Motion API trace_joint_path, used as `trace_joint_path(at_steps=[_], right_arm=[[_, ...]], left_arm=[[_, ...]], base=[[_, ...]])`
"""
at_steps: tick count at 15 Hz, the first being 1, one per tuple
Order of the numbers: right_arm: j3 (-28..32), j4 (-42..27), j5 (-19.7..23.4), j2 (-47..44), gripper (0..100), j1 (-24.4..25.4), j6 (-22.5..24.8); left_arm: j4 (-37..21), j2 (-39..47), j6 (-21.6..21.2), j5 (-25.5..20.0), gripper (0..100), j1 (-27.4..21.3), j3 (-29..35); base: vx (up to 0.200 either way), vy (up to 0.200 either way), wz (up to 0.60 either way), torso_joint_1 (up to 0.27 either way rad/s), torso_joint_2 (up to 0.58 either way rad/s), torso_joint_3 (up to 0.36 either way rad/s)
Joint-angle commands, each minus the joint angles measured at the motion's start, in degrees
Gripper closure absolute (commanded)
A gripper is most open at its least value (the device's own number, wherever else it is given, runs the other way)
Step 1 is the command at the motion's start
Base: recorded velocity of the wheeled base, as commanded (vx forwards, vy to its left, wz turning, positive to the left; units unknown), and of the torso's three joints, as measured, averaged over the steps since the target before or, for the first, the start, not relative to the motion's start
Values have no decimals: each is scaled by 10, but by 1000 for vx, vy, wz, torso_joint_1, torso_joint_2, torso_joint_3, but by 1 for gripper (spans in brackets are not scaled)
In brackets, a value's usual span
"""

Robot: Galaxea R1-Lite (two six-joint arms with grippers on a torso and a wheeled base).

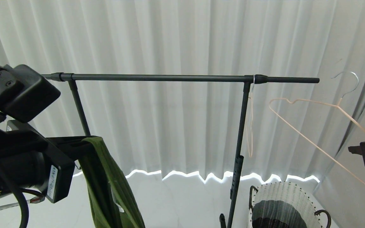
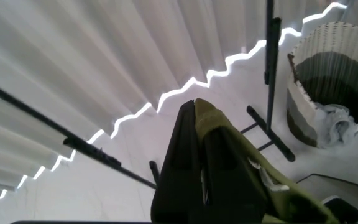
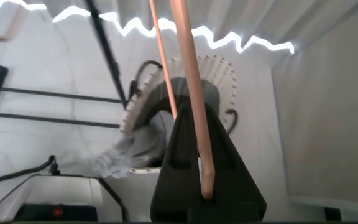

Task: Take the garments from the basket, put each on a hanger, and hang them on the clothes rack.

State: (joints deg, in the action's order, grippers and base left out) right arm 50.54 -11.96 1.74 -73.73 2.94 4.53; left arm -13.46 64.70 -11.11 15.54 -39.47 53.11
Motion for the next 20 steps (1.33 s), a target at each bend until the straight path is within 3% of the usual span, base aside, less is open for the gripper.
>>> trace_joint_path(at_steps=[1, 12, 14, 17, 20], right_arm=[[0, -1, 0, 11, 100, 9, 0], [-2, 0, -1, 22, 100, 109, 0], [-6, -1, -1, 22, 100, 134, -1], [-23, -1, -1, 26, 100, 220, -16], [-31, -3, -2, 32, 100, 349, -64]], left_arm=[[0, 3, 0, 0, 100, 1, 0], [1, 9, 0, 0, 100, 9, 1], [1, 9, 0, 0, 100, 13, -1], [1, 13, -9, 0, 100, 15, -20], [0, 40, -10, 9, 100, 23, -16]], base=[[0, 200, 0, 2, -2, 2], [0, 200, 0, 2, 1, 1], [0, 0, 0, 0, 0, 0], [0, 0, 0, 0, 0, 0], [0, 0, 0, 0, 0, 0]])
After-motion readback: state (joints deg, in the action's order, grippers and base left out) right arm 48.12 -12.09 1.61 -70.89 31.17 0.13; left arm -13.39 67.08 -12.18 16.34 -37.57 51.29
